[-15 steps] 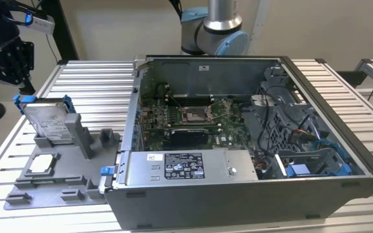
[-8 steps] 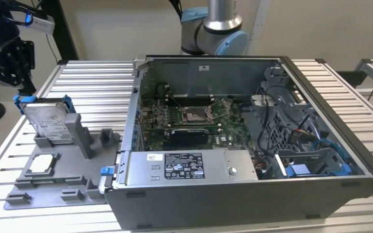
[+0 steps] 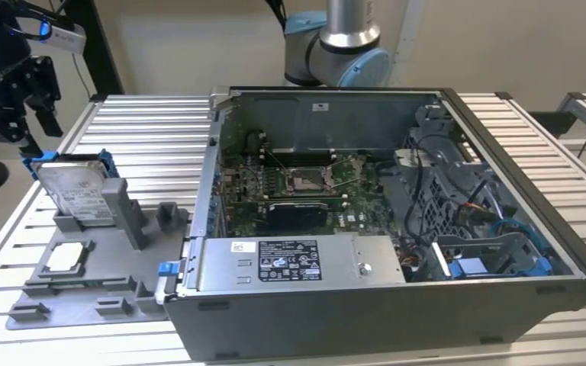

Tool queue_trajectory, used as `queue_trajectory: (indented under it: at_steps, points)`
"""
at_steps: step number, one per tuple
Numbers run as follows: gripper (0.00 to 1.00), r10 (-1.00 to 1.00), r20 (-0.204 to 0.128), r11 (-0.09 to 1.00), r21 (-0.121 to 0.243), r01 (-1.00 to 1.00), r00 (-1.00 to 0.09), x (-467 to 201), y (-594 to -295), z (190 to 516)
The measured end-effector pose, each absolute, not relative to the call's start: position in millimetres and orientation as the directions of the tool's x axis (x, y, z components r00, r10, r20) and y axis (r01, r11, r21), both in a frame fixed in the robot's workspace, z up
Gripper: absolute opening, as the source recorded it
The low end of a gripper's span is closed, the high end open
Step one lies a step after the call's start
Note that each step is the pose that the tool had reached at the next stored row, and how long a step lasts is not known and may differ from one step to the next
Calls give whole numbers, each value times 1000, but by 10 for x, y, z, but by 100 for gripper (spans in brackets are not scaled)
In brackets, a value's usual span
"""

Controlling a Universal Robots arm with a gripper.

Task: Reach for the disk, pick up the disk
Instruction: 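Pick up the disk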

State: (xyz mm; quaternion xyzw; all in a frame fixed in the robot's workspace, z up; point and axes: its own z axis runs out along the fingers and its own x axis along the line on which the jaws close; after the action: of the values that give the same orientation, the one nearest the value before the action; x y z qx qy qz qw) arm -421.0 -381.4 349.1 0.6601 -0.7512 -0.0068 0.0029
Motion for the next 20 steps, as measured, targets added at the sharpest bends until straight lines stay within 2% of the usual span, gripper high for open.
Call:
queue_trajectory:
  at_steps: [9,20]
  points:
    - [100,-992,-5,128,14,-992,-128,-4210,-3813,3480]
    - [100,-992,-4,123,15,-992,-123,-4210,-3814,3297]
